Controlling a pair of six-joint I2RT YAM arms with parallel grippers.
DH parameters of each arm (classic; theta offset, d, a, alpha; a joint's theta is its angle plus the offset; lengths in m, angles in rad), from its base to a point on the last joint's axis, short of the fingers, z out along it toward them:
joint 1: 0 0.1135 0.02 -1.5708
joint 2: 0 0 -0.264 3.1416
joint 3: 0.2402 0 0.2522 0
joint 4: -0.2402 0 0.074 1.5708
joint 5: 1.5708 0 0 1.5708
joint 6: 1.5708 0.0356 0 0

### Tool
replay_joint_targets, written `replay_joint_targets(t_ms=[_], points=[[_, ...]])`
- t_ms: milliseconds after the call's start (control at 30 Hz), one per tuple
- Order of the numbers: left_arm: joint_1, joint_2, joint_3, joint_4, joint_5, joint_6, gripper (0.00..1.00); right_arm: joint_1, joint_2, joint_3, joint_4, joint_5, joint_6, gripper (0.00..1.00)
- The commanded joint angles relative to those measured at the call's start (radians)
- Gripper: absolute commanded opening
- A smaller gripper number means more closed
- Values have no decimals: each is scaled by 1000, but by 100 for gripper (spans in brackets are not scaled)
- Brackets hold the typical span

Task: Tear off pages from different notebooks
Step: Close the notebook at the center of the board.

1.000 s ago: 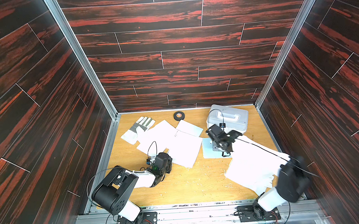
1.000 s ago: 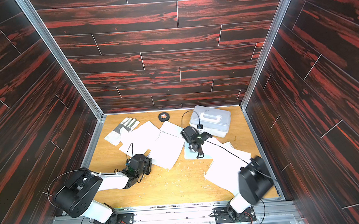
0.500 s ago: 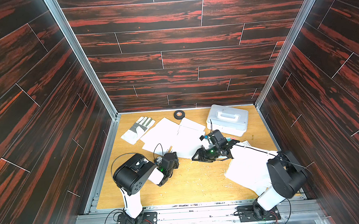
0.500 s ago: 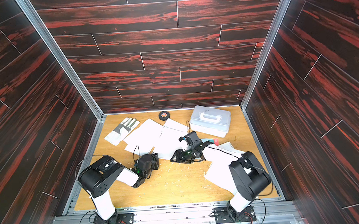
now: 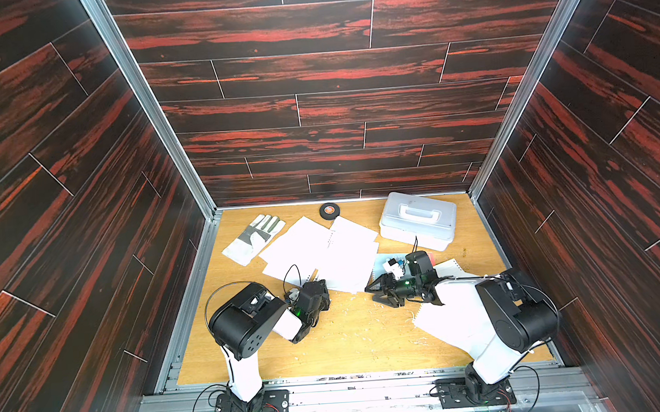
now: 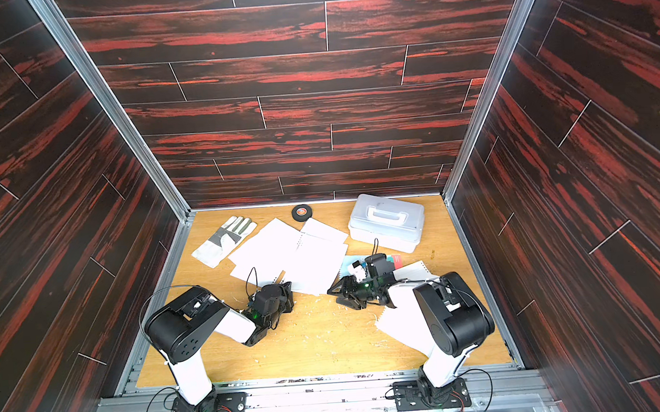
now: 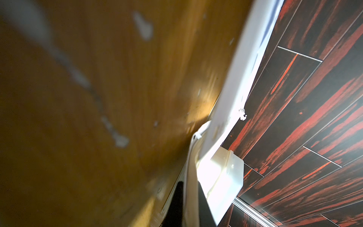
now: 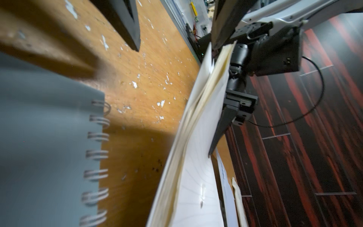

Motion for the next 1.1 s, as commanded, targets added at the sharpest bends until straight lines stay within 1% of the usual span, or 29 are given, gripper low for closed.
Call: replay_joint_targets(t_ms=[0,133,167,300,400,433,500,533,567,633,667,700,733,767,800,833,867,933,967,1000,1033,1067], points=[[-6,-2,2,21,7,-25,3,-3,19,-52,320,-29,193,61],[-6,5,-2,36,6,-28,3,-4,64,-123,641,-14,364,61],[-7,7,-1,37,8,-32,3,-4,92,-130,735,-13,407,61],[-8,21,7,54,14,-32,3,-2,227,-124,1003,-21,525,61],[-10,35,16,70,19,-33,3,6,349,-113,1216,7,641,60],[-10,38,16,76,19,-36,3,14,392,-101,1279,15,689,59],[-10,44,13,86,16,-43,3,32,456,-66,1343,13,728,54],[-10,46,10,92,13,-44,3,47,478,-50,1360,17,733,49],[-10,46,8,100,11,-45,3,62,492,-30,1352,16,722,41],[-10,42,5,114,7,-38,4,88,488,-11,1268,24,658,19],[-10,38,3,123,5,-32,4,94,467,-15,1204,39,591,8],[-10,31,-1,131,3,-26,6,95,442,-19,1128,51,536,2],[-10,24,-12,143,-1,-15,12,94,404,-23,1033,60,470,0],[-8,15,-25,160,-4,-7,18,93,358,-21,917,71,399,0],[-5,8,-38,173,-6,1,28,91,314,-13,807,82,326,0],[0,-3,-58,188,-2,15,39,88,261,7,655,102,229,0],[7,-14,-83,201,2,23,49,90,204,44,466,133,111,0],[19,-35,-140,231,-3,42,63,98,120,167,56,247,-127,0],[26,-44,-175,243,-11,46,68,111,93,247,-128,343,-240,0],[34,-52,-209,258,-20,53,72,123,81,314,-288,426,-325,0],[43,-58,-247,285,-33,56,74,134,79,386,-427,514,-405,0],[51,-59,-283,306,-46,54,74,142,84,442,-523,576,-462,0]])
